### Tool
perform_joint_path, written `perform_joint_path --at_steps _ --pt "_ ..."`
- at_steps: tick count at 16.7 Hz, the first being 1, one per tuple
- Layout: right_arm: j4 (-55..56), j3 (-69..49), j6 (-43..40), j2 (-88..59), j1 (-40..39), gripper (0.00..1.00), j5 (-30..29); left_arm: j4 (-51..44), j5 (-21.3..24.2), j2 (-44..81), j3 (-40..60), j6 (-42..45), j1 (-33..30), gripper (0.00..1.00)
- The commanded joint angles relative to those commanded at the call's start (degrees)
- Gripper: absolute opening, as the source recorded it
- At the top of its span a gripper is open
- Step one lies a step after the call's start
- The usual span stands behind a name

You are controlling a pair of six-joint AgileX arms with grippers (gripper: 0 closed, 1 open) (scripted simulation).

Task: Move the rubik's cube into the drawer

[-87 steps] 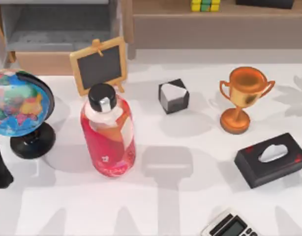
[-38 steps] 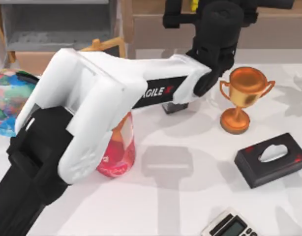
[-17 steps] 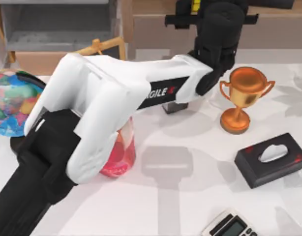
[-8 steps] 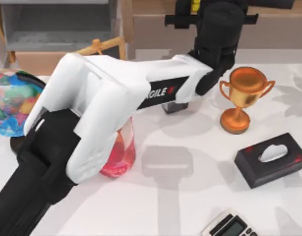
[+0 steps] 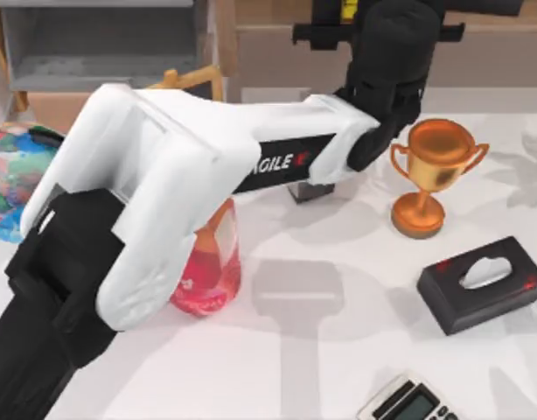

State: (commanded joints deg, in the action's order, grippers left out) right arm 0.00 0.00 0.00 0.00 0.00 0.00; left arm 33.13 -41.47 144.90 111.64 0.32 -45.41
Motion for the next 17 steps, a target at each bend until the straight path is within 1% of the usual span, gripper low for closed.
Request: perform_joint_path --at_steps 3,9,12,15,17 --pt "0.0 0.0 0.0 0.0 0.0 1.0 0.0 0.53 -0.98 -0.15 0.05 0.5 -0.07 0.0" --pt "0.0 0.0 0.0 0.0 0.0 1.0 0.0 -0.82 -0.8 -0.83 0.09 0.44 0.22 0.0" --pt "0.0 0.0 0.0 0.0 0.0 1.0 0.0 -7.34 -0.07 -5.12 -0.27 0.08 0.08 0.0" --pt "0.0 0.0 0.0 0.0 0.0 1.0 0.0 -18.25 1.27 -11.53 -0.58 0.15 0.0 0.0" --pt "0.0 0.0 0.0 0.0 0.0 1.0 0.0 -27.33 2.55 -16.37 -0.42 0.7 0.17 0.0"
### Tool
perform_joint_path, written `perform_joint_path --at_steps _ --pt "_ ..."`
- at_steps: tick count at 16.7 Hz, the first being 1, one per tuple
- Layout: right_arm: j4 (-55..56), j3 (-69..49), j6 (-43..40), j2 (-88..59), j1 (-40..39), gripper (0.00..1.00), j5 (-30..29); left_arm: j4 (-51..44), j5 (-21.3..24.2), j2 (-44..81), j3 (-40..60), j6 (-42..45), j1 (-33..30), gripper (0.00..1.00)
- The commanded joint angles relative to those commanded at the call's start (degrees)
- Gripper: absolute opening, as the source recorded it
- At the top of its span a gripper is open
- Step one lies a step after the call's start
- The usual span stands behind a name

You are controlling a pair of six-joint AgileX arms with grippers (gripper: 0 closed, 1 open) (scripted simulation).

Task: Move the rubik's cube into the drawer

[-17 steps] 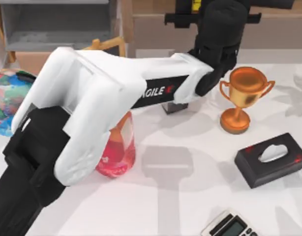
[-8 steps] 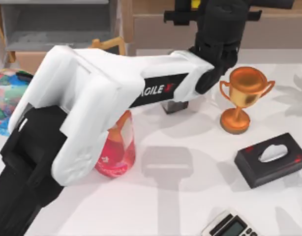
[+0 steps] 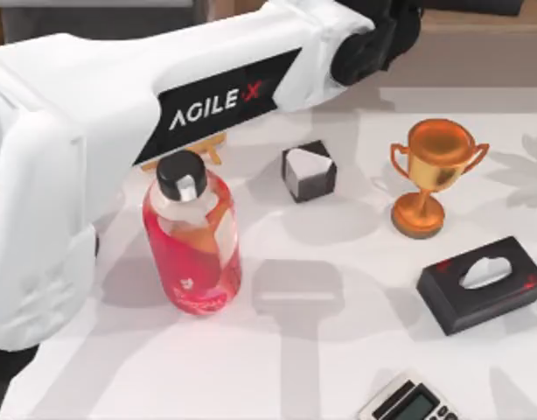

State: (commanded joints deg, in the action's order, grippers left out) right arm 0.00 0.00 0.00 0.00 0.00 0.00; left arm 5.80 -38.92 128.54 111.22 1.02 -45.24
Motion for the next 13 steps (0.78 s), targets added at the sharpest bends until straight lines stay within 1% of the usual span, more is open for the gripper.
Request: perform_joint_path --at_steps 4,7,10,13 --pt "0.0 0.0 0.0 0.0 0.0 1.0 0.0 -20.43 3.47 -9.4 1.85 2.39 1.37 0.0" --pt "0.0 0.0 0.0 0.0 0.0 1.0 0.0 -36.48 7.05 -14.91 4.88 5.3 4.06 0.0" --pt "0.0 0.0 0.0 0.0 0.0 1.0 0.0 -51.96 11.26 -17.71 9.56 8.81 8.81 0.0" --pt "0.0 0.0 0.0 0.0 0.0 1.0 0.0 -66.06 15.67 -16.77 15.94 12.43 16.09 0.0"
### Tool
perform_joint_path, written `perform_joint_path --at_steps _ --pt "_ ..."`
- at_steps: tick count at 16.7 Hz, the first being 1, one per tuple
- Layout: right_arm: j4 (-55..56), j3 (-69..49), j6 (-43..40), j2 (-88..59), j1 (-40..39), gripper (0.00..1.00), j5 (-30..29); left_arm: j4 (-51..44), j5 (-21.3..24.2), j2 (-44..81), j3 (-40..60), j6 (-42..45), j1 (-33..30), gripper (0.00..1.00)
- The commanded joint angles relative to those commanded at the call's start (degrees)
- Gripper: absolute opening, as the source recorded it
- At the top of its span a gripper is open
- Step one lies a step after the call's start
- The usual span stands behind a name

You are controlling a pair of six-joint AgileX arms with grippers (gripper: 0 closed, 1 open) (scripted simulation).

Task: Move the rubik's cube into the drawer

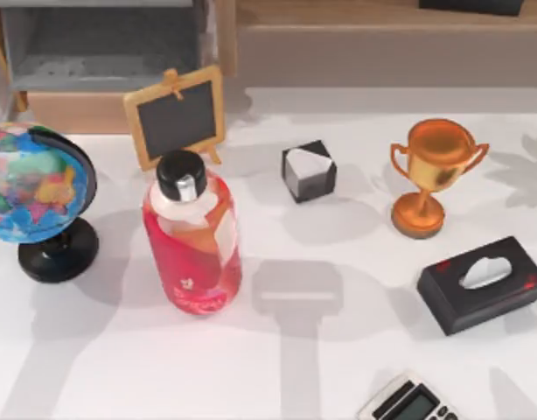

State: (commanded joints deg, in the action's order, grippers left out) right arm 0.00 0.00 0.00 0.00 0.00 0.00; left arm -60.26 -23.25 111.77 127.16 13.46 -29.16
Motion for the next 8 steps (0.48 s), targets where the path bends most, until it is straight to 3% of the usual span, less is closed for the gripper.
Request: perform_joint_path --at_steps 8 --pt "0.0 0.0 0.0 0.0 0.0 1.0 0.0 -26.98 11.78 17.96 20.42 6.56 27.78 0.0"
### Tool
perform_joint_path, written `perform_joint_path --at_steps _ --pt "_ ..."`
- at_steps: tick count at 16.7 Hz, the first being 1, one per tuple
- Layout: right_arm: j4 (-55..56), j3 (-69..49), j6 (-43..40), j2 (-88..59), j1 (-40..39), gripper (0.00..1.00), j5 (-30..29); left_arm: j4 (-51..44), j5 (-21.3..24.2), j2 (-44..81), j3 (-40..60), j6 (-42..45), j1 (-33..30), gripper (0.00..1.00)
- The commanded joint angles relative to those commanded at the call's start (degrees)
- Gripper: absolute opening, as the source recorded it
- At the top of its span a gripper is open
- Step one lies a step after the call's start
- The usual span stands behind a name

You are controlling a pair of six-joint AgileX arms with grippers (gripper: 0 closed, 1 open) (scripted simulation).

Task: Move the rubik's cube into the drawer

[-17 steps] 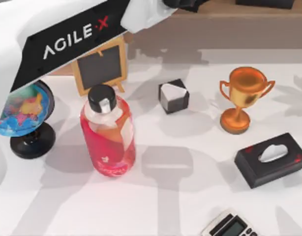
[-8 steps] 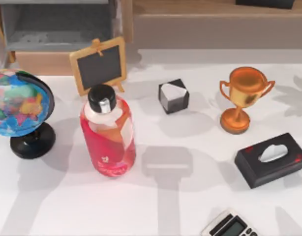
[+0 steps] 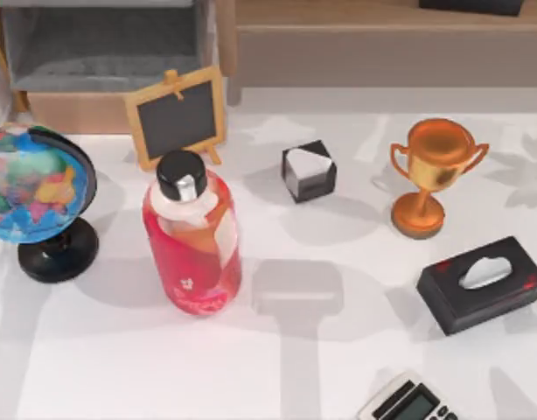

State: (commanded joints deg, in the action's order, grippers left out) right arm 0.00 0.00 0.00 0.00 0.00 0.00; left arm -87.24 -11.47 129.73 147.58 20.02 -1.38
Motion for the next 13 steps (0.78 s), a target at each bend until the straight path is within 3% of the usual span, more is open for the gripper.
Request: perform_joint_path --at_steps 6,13 --pt "0.0 0.0 0.0 0.0 0.0 1.0 0.0 -8.33 8.32 19.46 13.34 1.0 16.91 0.0" --pt "0.0 0.0 0.0 0.0 0.0 1.0 0.0 -9.44 12.45 29.88 18.71 0.99 20.44 0.0"
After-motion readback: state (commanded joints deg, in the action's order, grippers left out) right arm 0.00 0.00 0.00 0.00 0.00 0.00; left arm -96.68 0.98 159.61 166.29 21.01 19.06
